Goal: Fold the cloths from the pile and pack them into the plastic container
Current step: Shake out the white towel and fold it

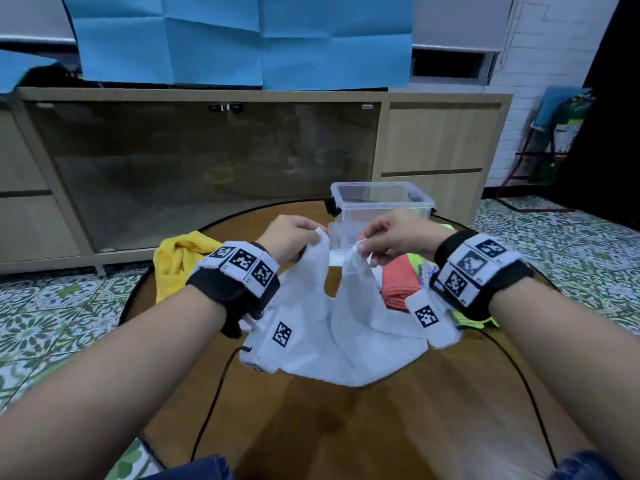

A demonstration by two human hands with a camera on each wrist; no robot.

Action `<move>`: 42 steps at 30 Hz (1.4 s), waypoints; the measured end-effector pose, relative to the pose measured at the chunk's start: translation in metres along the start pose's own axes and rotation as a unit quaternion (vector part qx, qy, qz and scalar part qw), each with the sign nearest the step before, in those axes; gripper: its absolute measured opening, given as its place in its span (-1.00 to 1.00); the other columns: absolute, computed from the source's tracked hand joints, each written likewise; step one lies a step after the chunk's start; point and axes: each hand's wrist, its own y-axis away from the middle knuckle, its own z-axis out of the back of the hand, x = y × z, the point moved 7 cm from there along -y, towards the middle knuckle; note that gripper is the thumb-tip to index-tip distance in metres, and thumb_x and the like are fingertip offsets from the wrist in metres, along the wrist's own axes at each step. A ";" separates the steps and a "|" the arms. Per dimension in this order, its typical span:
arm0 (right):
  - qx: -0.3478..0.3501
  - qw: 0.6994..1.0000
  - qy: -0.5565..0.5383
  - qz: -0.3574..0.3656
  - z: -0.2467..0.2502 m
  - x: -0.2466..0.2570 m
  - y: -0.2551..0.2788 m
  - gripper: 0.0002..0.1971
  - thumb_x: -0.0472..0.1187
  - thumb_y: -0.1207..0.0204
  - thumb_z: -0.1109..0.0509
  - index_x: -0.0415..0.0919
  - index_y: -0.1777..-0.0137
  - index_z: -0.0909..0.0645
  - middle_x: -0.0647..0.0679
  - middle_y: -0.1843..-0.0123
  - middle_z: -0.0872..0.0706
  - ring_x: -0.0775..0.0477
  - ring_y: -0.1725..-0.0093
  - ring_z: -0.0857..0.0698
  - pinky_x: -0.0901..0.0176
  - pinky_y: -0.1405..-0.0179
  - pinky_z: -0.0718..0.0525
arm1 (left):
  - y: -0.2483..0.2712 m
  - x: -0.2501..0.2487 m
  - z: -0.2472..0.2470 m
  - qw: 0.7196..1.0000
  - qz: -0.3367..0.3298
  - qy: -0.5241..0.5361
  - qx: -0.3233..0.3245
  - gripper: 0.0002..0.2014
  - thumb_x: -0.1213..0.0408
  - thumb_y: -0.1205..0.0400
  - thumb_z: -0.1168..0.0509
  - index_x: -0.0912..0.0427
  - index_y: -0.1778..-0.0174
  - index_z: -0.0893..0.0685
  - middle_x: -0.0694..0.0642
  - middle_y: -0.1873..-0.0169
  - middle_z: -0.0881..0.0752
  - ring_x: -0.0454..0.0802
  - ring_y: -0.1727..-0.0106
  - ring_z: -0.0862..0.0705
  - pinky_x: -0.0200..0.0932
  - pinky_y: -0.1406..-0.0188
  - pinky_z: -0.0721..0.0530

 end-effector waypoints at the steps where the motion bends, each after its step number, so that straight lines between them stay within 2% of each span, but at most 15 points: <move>1: -0.014 1.000 0.014 0.013 -0.003 0.001 -0.001 -0.91 -0.28 -0.48 -0.48 -0.27 0.20 -0.65 -0.06 0.37 -0.68 0.14 0.49 -0.63 0.36 0.44 -0.63 | 0.002 0.000 -0.003 1.000 0.002 0.010 0.009 -0.86 0.43 -0.60 -0.30 0.24 0.00 -0.73 0.11 0.43 -0.54 -0.07 0.48 -0.44 -0.37 0.61 -0.47; 4: -0.058 0.996 0.035 0.054 -0.004 0.005 -0.004 -0.83 -0.19 -0.43 -0.52 -0.25 0.26 -0.62 0.01 0.43 -0.56 0.23 0.51 -0.48 0.42 0.46 -0.45 | 0.007 0.003 -0.003 0.999 0.010 0.044 0.016 -0.90 0.44 -0.59 -0.34 0.31 0.01 -0.71 0.16 0.46 -0.51 -0.08 0.55 -0.44 -0.38 0.62 -0.51; 6: -0.067 0.995 0.011 0.071 -0.006 0.007 -0.004 -0.84 -0.20 -0.44 -0.52 -0.25 0.26 -0.63 0.01 0.38 -0.58 0.30 0.46 -0.51 0.53 0.43 -0.45 | 0.010 0.006 -0.004 0.998 0.015 0.066 0.016 -0.87 0.46 -0.59 -0.34 0.37 -0.03 -0.70 0.16 0.46 -0.49 -0.07 0.54 -0.42 -0.40 0.63 -0.50; 10: -0.064 0.991 -0.108 0.055 -0.011 0.004 -0.007 -0.85 -0.22 -0.50 -0.45 -0.11 0.31 -0.64 0.13 0.43 -0.66 0.17 0.36 -0.57 0.34 0.25 -0.47 | 0.014 0.008 -0.006 0.994 0.010 0.105 -0.012 -0.91 0.46 -0.60 -0.33 0.28 0.01 -0.68 0.13 0.42 -0.57 -0.13 0.54 -0.48 -0.40 0.58 -0.52; 14: -0.083 0.985 -0.149 0.034 -0.020 0.004 -0.009 -0.78 -0.28 -0.51 -0.43 -0.14 0.38 -0.63 0.14 0.57 -0.63 0.23 0.55 -0.54 0.34 0.37 -0.42 | 0.016 0.004 -0.012 0.986 0.006 0.165 -0.036 -0.91 0.48 -0.60 -0.31 0.28 0.01 -0.65 0.12 0.38 -0.63 -0.19 0.58 -0.53 -0.42 0.57 -0.57; 17: -0.115 0.982 -0.151 0.028 -0.022 0.005 -0.011 -0.76 -0.31 -0.51 -0.43 -0.18 0.40 -0.60 0.16 0.64 -0.59 0.29 0.64 -0.51 0.44 0.54 -0.40 | 0.018 0.003 -0.017 0.982 0.001 0.185 -0.036 -0.92 0.47 -0.59 -0.32 0.30 0.03 -0.66 0.13 0.36 -0.66 -0.21 0.62 -0.52 -0.41 0.54 -0.56; 21: -0.146 0.975 -0.165 0.041 -0.019 0.007 -0.009 -0.79 -0.36 -0.51 -0.42 -0.25 0.36 -0.60 0.03 0.53 -0.61 0.34 0.67 -0.52 0.57 0.66 -0.39 | 0.017 0.004 -0.016 0.984 -0.002 0.175 -0.034 -0.86 0.45 -0.61 -0.29 0.35 -0.03 -0.71 0.22 0.25 -0.71 -0.04 0.37 -0.59 -0.34 0.39 -0.63; 25: -0.155 0.974 -0.153 0.057 -0.019 0.009 -0.009 -0.80 -0.38 -0.51 -0.41 -0.27 0.35 -0.60 -0.04 0.43 -0.60 0.32 0.60 -0.56 0.56 0.59 -0.46 | 0.019 0.003 -0.016 0.981 -0.008 0.193 -0.032 -0.82 0.43 -0.65 -0.25 0.41 -0.08 -0.70 0.29 0.20 -0.70 0.03 0.28 -0.63 -0.39 0.39 -0.70; 27: -0.157 0.975 -0.144 0.064 -0.019 0.009 -0.011 -0.80 -0.35 -0.50 -0.44 -0.25 0.37 -0.60 -0.06 0.42 -0.62 0.17 0.47 -0.60 0.48 0.46 -0.55 | 0.020 0.001 -0.017 0.978 -0.016 0.204 -0.027 -0.83 0.37 -0.65 -0.28 0.38 -0.03 -0.72 0.31 0.17 -0.70 0.05 0.22 -0.64 -0.36 0.32 -0.72; 29: -0.161 0.976 -0.128 0.067 -0.018 0.010 -0.012 -0.79 -0.34 -0.48 -0.45 -0.23 0.38 -0.60 -0.05 0.43 -0.60 0.09 0.41 -0.56 0.41 0.37 -0.56 | 0.020 -0.002 -0.016 0.985 -0.036 0.168 -0.027 -0.82 0.29 -0.60 -0.36 0.32 -0.02 -0.75 0.25 0.15 -0.75 -0.03 0.23 -0.67 -0.30 0.20 -0.74; 31: -0.165 0.977 -0.118 0.071 -0.017 0.013 -0.012 -0.79 -0.33 -0.46 -0.46 -0.21 0.38 -0.59 -0.04 0.42 -0.60 0.09 0.40 -0.54 0.36 0.32 -0.54 | 0.019 -0.005 -0.014 0.990 -0.054 0.124 -0.037 -0.82 0.31 -0.59 -0.37 0.31 -0.05 -0.74 0.22 0.16 -0.75 -0.03 0.21 -0.68 -0.23 0.12 -0.74; 33: -0.149 0.981 -0.097 0.080 -0.014 0.019 -0.010 -0.79 -0.27 -0.46 -0.48 -0.19 0.38 -0.57 -0.02 0.41 -0.58 0.08 0.36 -0.53 0.30 0.24 -0.50 | 0.018 -0.010 -0.010 0.993 -0.076 0.082 -0.045 -0.84 0.34 -0.62 -0.34 0.29 -0.05 -0.74 0.21 0.19 -0.75 0.00 0.22 -0.67 -0.17 0.12 -0.73; 36: -0.069 0.994 0.008 0.083 -0.009 0.031 -0.003 -0.72 -0.13 -0.48 -0.47 -0.13 0.41 -0.52 0.09 0.43 -0.52 0.16 0.35 -0.48 0.33 0.26 -0.38 | 0.019 -0.027 -0.001 0.991 -0.119 0.046 -0.042 -0.89 0.38 -0.64 -0.29 0.17 0.06 -0.73 0.10 0.24 -0.76 0.03 0.15 -0.71 -0.08 0.05 -0.72; 39: -0.004 0.993 0.087 0.076 0.002 0.039 0.002 -0.66 -0.15 -0.52 -0.43 -0.08 0.50 -0.52 0.21 0.57 -0.47 0.24 0.44 -0.42 0.34 0.30 -0.32 | 0.018 -0.051 0.011 0.986 -0.157 0.001 -0.058 -0.87 0.39 -0.65 -0.26 0.17 0.05 -0.72 0.02 0.25 -0.72 -0.06 0.15 -0.68 -0.21 0.09 -0.67; 42: 0.070 0.984 0.158 0.046 0.006 0.038 0.012 -0.65 -0.21 -0.52 -0.42 -0.07 0.52 -0.56 0.23 0.58 -0.55 0.29 0.46 -0.47 0.33 0.21 -0.38 | 0.021 -0.074 0.025 0.974 -0.191 -0.077 -0.096 -0.85 0.31 -0.65 -0.23 0.14 0.00 -0.72 -0.03 0.19 -0.69 -0.18 0.16 -0.63 -0.45 0.24 -0.51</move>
